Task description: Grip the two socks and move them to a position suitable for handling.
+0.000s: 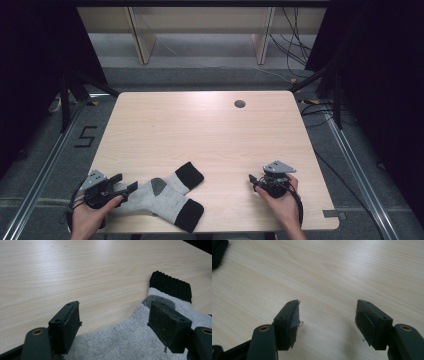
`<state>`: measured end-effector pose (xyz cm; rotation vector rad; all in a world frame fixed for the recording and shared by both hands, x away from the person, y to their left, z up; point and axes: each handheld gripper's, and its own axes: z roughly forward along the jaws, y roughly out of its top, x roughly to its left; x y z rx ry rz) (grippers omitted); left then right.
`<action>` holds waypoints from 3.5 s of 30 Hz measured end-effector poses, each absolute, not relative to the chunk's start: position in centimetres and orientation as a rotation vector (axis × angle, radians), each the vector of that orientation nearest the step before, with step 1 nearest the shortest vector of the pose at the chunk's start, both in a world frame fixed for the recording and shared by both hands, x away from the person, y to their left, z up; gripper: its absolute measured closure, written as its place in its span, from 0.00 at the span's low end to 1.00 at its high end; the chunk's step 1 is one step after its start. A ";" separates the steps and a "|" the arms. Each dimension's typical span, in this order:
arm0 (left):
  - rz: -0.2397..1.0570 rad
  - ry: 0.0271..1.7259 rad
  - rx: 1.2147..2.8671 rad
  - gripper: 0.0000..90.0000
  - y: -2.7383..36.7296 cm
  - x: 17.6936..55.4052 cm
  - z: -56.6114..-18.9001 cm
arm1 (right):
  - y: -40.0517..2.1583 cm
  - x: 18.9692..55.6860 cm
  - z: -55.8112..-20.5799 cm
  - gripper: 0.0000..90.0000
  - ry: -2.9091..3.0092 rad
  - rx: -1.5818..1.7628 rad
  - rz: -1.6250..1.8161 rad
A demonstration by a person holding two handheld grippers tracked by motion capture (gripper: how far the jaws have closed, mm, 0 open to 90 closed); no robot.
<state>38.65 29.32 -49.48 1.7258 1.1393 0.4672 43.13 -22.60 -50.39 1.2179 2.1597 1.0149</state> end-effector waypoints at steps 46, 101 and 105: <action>0.226 1.009 2.147 0.29 21.5 41.8 -50.3 | -21.7 42.8 -49.9 0.40 2.190 1.219 0.996; 0.099 0.769 2.134 0.78 17.6 44.2 -41.9 | -22.4 42.9 -50.0 0.40 2.159 1.253 0.986; 0.106 0.757 2.122 0.78 17.2 44.8 -41.2 | -22.3 42.8 -50.0 0.40 2.154 1.281 0.991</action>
